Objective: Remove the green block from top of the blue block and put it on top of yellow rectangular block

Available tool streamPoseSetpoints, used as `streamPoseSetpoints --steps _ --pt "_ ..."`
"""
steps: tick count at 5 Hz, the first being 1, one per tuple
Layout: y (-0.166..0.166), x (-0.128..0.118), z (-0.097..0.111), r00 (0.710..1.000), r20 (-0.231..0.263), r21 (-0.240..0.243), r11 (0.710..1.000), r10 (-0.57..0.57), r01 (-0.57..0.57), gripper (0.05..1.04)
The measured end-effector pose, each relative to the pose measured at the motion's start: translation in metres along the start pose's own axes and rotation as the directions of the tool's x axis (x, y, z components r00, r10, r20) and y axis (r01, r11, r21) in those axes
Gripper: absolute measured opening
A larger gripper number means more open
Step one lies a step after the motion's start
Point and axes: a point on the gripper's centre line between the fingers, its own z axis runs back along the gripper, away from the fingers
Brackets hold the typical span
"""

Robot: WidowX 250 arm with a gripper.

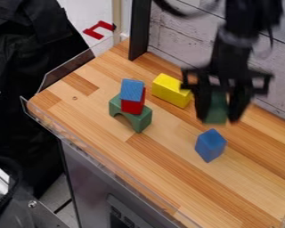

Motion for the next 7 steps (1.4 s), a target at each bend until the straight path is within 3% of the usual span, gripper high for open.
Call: streamPoseSetpoints --steps 1,2,3,4,5,7 --pt "0.01 0.016 0.031 0.989 0.014 0.016 0.989 -0.148 0.147 0.558" --pt "0.016 0.032 0.033 0.955 -0.067 0.049 0.955 -0.288 0.291 0.558" --pt "0.025 0.044 0.026 0.903 -0.163 0.062 0.91 -0.397 0.411 0.558" --pt "0.028 0.053 0.009 0.855 -0.17 0.087 0.857 -0.489 0.508 0.558" --pt "0.033 0.058 -0.005 0.84 -0.151 0.106 0.837 -0.521 0.537 0.558" --pt "0.055 0.079 -0.039 0.884 -0.127 0.092 0.882 -0.45 0.462 0.558"
